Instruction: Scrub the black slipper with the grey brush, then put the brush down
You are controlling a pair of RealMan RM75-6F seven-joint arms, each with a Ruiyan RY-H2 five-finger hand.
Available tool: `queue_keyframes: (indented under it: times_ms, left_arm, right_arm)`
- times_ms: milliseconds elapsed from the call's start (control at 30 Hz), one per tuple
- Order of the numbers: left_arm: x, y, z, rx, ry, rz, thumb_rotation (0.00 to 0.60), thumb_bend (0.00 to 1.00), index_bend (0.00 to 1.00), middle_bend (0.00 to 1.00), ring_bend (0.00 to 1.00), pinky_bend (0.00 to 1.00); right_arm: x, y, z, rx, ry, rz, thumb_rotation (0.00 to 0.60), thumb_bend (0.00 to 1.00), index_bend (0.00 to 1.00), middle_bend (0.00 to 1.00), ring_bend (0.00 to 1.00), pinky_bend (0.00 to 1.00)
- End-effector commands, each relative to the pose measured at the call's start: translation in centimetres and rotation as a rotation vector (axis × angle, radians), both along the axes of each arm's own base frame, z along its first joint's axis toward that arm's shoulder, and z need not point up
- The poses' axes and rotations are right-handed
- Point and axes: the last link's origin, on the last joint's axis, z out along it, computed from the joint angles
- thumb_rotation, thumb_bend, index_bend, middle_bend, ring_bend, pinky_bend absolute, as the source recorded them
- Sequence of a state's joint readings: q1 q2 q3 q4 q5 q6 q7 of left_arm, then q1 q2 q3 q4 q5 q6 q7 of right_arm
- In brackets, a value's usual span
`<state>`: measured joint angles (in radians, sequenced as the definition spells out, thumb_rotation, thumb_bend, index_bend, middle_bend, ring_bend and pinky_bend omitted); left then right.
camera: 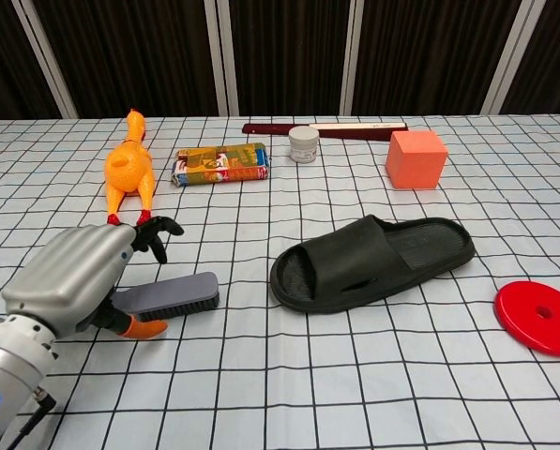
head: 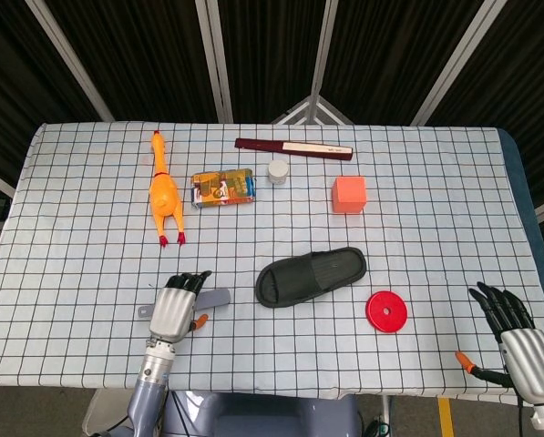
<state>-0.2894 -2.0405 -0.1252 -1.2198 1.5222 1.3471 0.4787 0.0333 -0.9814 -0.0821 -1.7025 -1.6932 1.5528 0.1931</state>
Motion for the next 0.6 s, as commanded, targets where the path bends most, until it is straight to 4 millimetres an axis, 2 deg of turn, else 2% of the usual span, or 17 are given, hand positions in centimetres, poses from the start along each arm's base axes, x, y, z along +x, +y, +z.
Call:
queue_keyframes:
  times_ms: [33,600]
  left_arm:
    - [0.43,0.16,-0.43,-0.007,-0.012,-0.003,0.6,0.12,0.24,0.39,0.31,0.32]
    - [0.5,-0.06,-0.73,-0.02,-0.027,0.003,0.6,0.17,0.29,0.44,0.36,0.39]
  right_arm:
    - [0.02,0.02,-0.01,0.0,0.002,0.001,0.524,0.31,0.0,0.0,0.0,0.01]
    - [0.01,0.16,0.04,-0.003,0.007,-0.005,0.524,0.31,0.0,0.0,0.0,0.01]
